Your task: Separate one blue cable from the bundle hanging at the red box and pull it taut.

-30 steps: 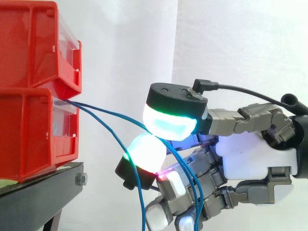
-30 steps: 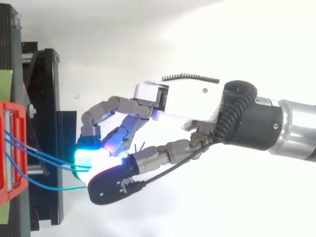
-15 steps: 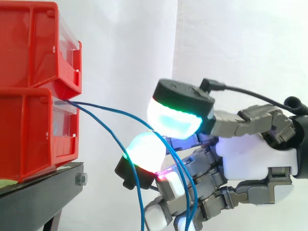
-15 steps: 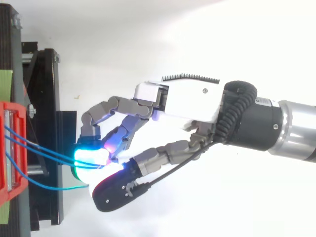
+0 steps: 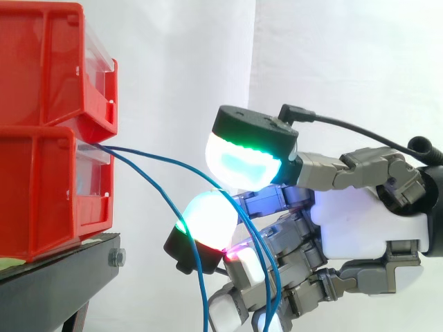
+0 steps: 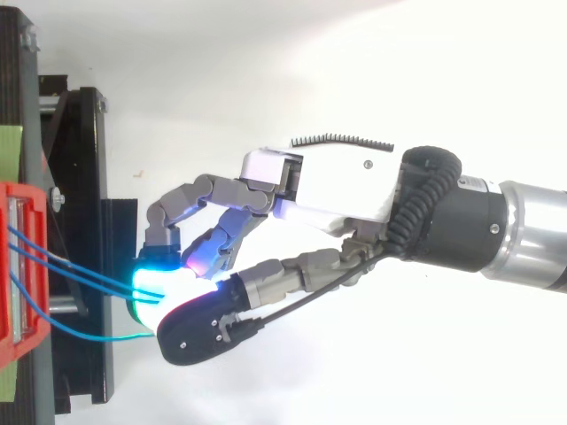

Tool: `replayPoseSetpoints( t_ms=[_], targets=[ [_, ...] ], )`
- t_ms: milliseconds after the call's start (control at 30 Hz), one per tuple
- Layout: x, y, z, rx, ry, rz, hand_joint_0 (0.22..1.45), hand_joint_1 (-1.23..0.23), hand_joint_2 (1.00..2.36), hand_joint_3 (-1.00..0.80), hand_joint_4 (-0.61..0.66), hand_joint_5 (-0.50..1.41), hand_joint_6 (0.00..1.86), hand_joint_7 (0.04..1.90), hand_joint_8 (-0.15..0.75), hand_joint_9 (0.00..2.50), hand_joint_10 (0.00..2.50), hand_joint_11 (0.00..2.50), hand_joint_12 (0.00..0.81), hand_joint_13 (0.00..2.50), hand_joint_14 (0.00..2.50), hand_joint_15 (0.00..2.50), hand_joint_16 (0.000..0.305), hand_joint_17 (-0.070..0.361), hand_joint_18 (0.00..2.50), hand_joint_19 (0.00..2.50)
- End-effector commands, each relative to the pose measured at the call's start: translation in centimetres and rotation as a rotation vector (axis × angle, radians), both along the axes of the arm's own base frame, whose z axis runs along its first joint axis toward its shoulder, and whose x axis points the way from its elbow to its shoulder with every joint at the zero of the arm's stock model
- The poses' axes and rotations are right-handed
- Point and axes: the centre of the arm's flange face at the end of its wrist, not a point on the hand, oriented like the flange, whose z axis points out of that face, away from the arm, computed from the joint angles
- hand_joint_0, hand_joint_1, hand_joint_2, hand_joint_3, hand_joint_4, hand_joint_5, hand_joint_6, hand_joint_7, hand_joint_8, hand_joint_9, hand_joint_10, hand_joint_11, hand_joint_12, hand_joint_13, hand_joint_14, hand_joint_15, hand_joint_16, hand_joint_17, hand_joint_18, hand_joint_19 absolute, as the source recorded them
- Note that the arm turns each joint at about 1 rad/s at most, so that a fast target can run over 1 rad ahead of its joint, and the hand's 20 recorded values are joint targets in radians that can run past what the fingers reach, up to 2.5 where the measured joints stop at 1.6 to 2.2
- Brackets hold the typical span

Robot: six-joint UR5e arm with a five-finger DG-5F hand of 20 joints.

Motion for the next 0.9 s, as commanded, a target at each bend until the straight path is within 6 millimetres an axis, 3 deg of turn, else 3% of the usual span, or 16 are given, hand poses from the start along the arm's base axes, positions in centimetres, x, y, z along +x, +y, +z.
replayPoseSetpoints(
  t_ms=[0, 200, 267, 367, 533, 633, 867],
  targets=[
    [-0.02, 0.02, -0.03, 0.0, 0.002, 0.0, 0.66, -0.72, 1.01, -0.31, 0.18, -0.2, 0.81, 1.13, 0.343, 0.98, 0.02, 0.89, 0.4, 0.82, 0.02, 0.56, 0.048, 0.108, 0.85, 0.68],
    [-0.04, 0.01, -0.08, 0.0, 0.002, 0.0, 0.75, -0.82, 1.01, -0.37, 0.2, -0.22, 0.84, 1.07, 0.328, 0.92, 0.02, 0.91, 0.393, 0.8, 0.02, 0.54, 0.048, 0.108, 0.81, 0.61],
    [-0.04, 0.14, -0.08, 0.0, 0.002, 0.003, 0.69, -0.82, 1.0, -0.5, 0.2, -0.23, 0.84, 1.06, 0.328, 0.91, 0.02, 0.91, 0.388, 0.8, 0.02, 0.55, 0.048, 0.107, 0.81, 0.61],
    [-0.04, 0.13, -0.08, 0.0, 0.002, 0.001, 0.59, -0.72, 1.0, -0.5, 0.2, -0.23, 0.84, 1.05, 0.33, 0.92, 0.02, 0.9, 0.395, 0.8, 0.02, 0.55, 0.048, 0.108, 0.8, 0.64],
    [-0.03, 0.24, -0.08, 0.0, 0.002, 0.003, 0.62, -0.72, 1.0, -0.5, 0.19, -0.23, 0.83, 1.04, 0.321, 0.9, 0.02, 0.9, 0.396, 0.79, 0.02, 0.56, 0.049, 0.111, 0.78, 0.65],
    [-0.05, 0.46, -0.1, -0.001, 0.004, 0.004, 0.55, -0.6, 1.0, -0.5, 0.19, -0.23, 0.83, 1.03, 0.335, 0.92, 0.02, 0.88, 0.403, 0.79, 0.02, 0.56, 0.051, 0.115, 0.78, 0.66],
    [-0.03, 0.46, -0.08, 0.0, 0.002, 0.004, 0.62, -0.44, 1.0, -0.5, 0.18, -0.22, 0.82, 1.03, 0.327, 0.95, 0.02, 0.87, 0.399, 0.81, 0.02, 0.56, 0.049, 0.11, 0.8, 0.68]
  ],
)
